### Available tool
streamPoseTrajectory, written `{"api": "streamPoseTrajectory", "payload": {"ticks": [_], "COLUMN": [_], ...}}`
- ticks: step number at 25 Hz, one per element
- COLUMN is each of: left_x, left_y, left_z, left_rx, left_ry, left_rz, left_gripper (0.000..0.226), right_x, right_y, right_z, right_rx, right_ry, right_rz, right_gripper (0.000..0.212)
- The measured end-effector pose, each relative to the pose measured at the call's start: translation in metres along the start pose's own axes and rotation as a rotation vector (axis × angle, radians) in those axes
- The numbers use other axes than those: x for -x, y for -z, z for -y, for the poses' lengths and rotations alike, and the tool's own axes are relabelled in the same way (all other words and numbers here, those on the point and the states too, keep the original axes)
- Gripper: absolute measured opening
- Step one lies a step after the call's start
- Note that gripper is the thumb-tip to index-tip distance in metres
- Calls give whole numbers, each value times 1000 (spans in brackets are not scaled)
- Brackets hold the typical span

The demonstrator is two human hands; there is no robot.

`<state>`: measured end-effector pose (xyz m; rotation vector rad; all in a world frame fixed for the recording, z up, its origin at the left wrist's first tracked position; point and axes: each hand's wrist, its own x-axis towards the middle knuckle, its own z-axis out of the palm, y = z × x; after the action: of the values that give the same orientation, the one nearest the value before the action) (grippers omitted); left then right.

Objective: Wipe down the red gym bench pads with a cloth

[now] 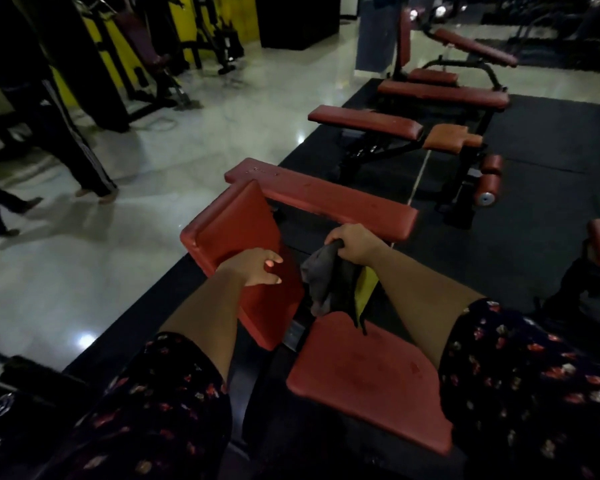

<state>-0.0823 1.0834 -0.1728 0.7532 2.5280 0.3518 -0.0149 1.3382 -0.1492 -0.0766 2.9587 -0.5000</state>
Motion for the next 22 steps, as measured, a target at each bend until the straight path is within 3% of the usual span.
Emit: {"api": "streamPoseTrajectory", "payload": {"ticks": [6, 13, 16, 18, 22], "left_x": [-20, -67, -76, -79, -92], "left_y": [7, 5, 8, 13, 21], "left_z": [35, 22, 15, 8, -7], "left_rx": [131, 241, 575, 846, 1120], "left_ry": [60, 97, 148, 181, 207], "left_rz": [-1, 87, 83, 90, -18], "left_gripper": [57, 49, 39, 51, 50], "right_x": [-55, -95, -102, -105, -102], "right_y": [1, 11, 16, 19, 25], "right_z": [19, 15, 12, 7, -9], "right_rx": [-40, -135, -178, -196, -339], "right_ry": [55, -43, -62, -72, -77], "right_rz": [-20, -100, -113, -115, -170], "right_gripper": [38, 35, 37, 37, 32]}}
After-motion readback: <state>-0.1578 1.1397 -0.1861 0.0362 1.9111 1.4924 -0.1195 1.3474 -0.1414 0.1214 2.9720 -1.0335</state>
